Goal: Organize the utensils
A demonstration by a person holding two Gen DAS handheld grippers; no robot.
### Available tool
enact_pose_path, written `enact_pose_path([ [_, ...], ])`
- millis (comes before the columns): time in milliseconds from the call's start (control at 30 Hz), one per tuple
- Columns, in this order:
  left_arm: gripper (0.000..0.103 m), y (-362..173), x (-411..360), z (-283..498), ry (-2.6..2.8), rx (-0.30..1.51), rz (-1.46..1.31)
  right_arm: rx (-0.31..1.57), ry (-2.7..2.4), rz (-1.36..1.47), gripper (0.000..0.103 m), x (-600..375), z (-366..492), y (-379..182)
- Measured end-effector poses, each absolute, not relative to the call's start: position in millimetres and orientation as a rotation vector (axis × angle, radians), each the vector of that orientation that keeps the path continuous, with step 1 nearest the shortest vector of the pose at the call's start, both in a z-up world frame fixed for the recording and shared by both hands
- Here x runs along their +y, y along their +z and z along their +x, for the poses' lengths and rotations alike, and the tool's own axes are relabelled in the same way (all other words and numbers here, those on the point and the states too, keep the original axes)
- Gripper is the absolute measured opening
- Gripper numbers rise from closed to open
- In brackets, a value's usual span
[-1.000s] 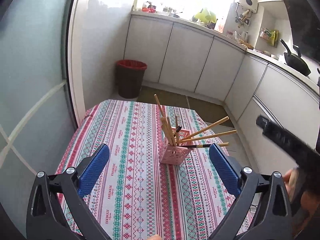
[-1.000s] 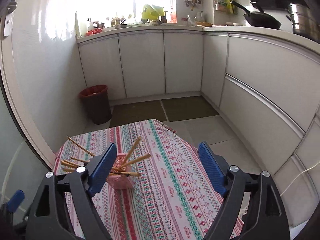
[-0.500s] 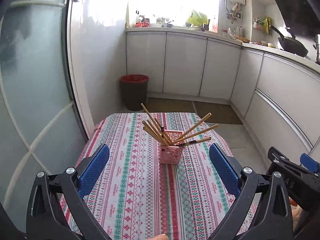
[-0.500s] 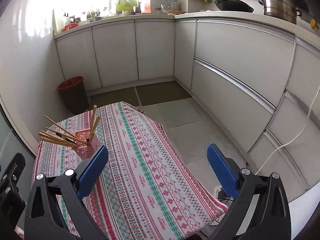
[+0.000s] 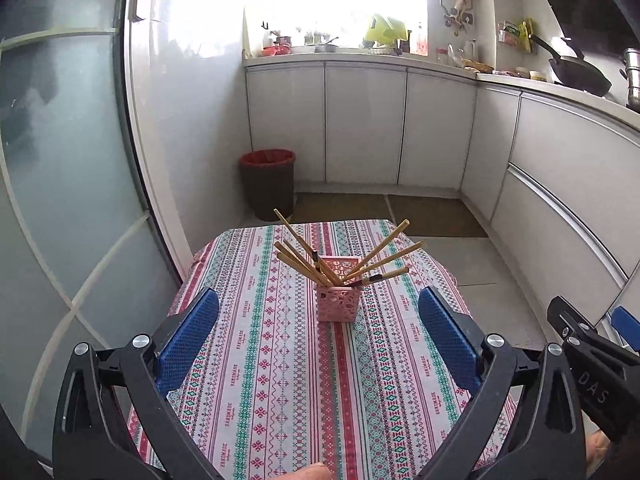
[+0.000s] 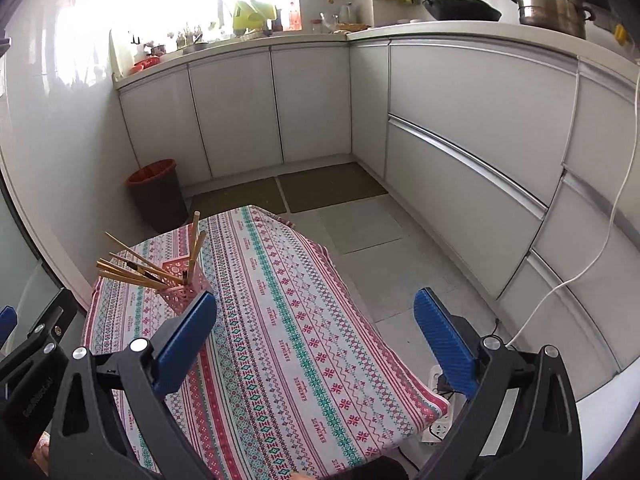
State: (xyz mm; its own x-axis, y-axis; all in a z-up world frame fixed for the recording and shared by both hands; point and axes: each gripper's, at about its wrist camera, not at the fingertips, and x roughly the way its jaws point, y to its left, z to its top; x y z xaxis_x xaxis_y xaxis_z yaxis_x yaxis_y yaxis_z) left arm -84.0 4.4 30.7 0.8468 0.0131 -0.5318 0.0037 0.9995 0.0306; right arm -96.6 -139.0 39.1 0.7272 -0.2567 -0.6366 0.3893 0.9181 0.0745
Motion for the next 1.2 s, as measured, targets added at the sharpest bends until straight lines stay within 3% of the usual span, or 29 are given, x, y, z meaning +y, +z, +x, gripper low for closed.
enact_pose_path([
  [1200, 0.096, 31.3, 8.3, -80.6, 0.027, 0.572, 0.01, 0.676, -0.362, 0.197, 0.096, -136.5, -95.5, 40.5],
])
